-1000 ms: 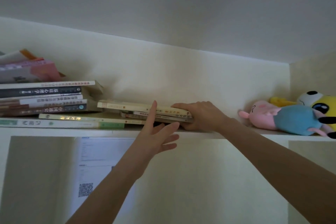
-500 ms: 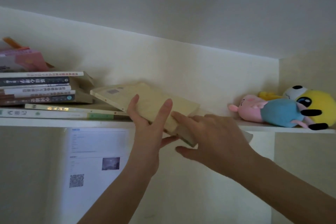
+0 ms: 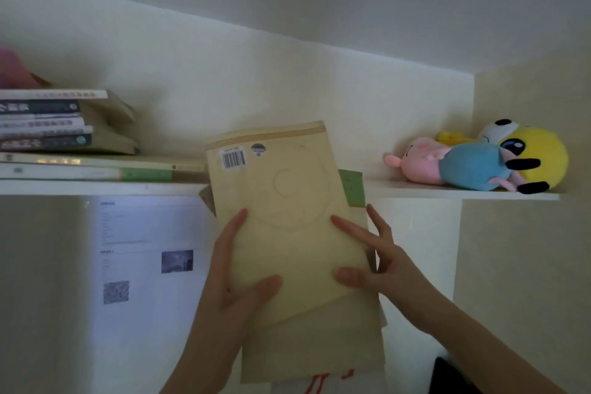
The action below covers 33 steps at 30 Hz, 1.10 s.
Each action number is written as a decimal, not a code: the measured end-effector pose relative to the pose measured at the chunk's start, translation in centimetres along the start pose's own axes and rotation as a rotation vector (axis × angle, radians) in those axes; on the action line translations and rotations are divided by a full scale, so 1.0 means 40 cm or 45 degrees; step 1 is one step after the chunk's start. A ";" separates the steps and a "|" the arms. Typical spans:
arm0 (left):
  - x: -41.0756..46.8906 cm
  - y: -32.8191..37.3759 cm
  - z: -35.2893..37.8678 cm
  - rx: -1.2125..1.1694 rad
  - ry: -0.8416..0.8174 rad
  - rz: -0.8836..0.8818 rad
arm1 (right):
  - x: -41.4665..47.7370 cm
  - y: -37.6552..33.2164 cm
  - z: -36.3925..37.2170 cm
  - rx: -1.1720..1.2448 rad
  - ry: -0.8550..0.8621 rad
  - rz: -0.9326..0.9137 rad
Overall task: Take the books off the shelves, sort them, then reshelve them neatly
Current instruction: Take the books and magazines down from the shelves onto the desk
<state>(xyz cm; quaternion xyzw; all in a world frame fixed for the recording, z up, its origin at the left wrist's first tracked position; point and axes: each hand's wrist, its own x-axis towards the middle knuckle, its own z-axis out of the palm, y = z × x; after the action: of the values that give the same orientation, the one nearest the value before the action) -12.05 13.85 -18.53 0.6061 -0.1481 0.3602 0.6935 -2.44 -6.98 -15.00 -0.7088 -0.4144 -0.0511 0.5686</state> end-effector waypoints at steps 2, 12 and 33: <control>-0.032 -0.033 -0.014 0.037 -0.065 -0.031 | -0.029 0.044 0.012 0.126 -0.010 0.062; -0.163 -0.229 -0.013 0.269 -0.271 -0.164 | -0.234 0.225 0.028 0.208 0.168 0.373; -0.401 -0.628 0.429 -0.021 -0.717 -0.896 | -0.714 0.526 -0.288 0.341 0.538 0.927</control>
<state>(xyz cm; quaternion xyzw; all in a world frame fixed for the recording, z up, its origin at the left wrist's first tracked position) -2.19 -7.69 -43.44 0.6885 -0.1187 -0.0779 0.7112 -2.87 -32.07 -42.60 -0.7026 -0.0154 0.0630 0.7086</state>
